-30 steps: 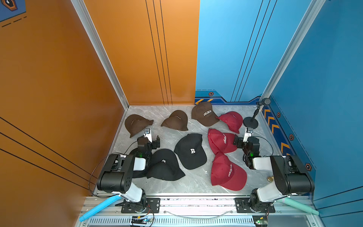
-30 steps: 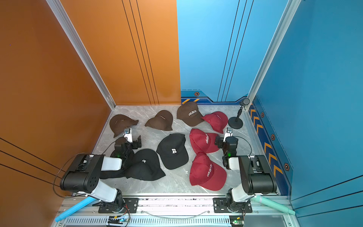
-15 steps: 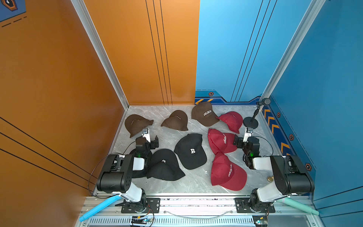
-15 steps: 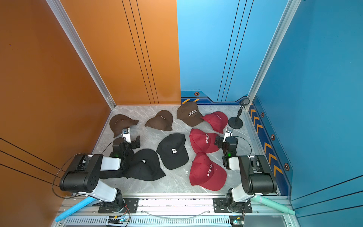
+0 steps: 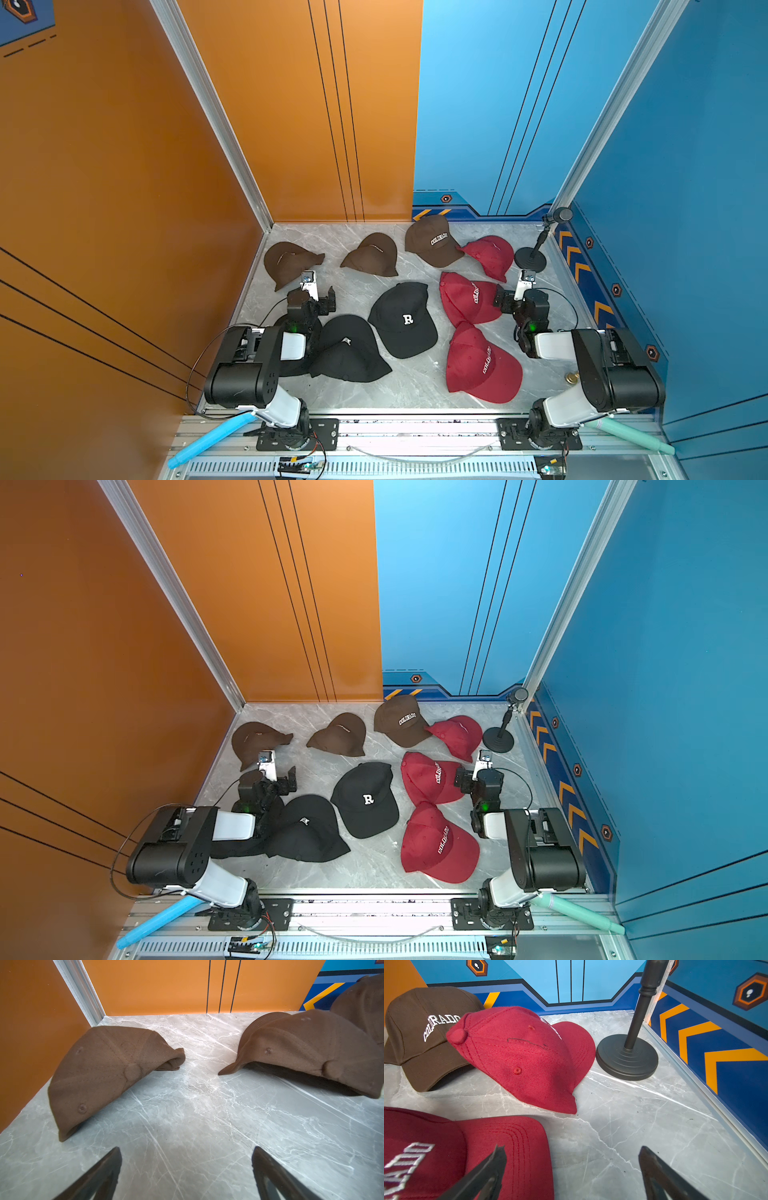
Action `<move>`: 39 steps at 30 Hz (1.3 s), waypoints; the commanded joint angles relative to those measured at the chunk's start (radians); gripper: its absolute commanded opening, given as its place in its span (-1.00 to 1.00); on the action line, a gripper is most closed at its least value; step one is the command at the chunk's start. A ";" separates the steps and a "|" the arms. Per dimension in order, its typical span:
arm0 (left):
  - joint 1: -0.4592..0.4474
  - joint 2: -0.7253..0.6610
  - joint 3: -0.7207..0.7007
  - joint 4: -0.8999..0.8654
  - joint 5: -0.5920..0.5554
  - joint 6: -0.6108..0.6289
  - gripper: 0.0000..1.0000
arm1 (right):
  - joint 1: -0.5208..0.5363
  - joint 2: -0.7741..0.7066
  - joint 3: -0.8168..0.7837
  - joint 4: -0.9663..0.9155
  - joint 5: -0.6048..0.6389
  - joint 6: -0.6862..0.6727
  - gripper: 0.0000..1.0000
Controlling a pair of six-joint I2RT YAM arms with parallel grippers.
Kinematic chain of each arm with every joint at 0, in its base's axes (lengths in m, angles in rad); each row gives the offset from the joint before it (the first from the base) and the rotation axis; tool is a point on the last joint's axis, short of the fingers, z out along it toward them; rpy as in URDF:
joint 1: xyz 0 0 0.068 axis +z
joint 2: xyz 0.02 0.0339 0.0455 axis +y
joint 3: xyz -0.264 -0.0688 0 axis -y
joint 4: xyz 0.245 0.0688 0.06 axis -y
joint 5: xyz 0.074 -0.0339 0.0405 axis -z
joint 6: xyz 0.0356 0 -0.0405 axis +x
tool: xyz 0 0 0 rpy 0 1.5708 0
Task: Stack the baseball caps by color
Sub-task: Move the baseball cap to the center of the board.
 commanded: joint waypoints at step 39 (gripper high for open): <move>-0.910 -0.004 0.638 -1.018 0.496 -0.367 0.95 | 0.273 -0.579 0.725 -1.493 0.226 0.010 0.99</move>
